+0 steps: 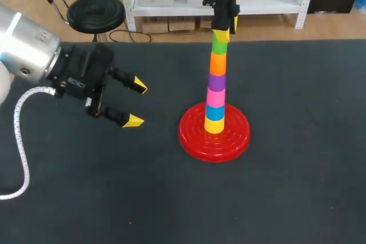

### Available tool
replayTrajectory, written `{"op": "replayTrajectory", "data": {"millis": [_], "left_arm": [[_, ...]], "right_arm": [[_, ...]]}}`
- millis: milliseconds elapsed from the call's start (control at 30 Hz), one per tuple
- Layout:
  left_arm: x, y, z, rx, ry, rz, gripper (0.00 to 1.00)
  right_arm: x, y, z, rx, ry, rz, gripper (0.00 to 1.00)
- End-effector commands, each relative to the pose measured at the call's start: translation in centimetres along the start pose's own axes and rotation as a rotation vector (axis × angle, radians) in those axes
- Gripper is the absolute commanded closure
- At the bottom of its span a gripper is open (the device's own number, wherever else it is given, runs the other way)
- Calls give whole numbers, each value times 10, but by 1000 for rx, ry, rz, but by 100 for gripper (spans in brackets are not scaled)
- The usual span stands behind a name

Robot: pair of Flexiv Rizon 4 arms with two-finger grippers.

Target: Pick up and stack the cylinders on the red base in this order: pink,purple,orange,green

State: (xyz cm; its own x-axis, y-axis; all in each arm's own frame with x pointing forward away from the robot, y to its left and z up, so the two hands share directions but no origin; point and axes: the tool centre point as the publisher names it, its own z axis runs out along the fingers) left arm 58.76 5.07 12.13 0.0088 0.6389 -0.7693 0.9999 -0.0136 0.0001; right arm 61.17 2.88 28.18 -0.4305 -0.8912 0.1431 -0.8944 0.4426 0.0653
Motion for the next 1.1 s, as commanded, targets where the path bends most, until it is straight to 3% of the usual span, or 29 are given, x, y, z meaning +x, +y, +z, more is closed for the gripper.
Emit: {"op": "replayTrajectory", "data": {"millis": [33,1100], "left_arm": [[1,0,1,-2,-2,2,0],[1,0,1,-2,-2,2,0]], "right_arm": [[-3,-3,4,-4,9,1,100],[-7,-20,18,-23,40,19,100]]}}
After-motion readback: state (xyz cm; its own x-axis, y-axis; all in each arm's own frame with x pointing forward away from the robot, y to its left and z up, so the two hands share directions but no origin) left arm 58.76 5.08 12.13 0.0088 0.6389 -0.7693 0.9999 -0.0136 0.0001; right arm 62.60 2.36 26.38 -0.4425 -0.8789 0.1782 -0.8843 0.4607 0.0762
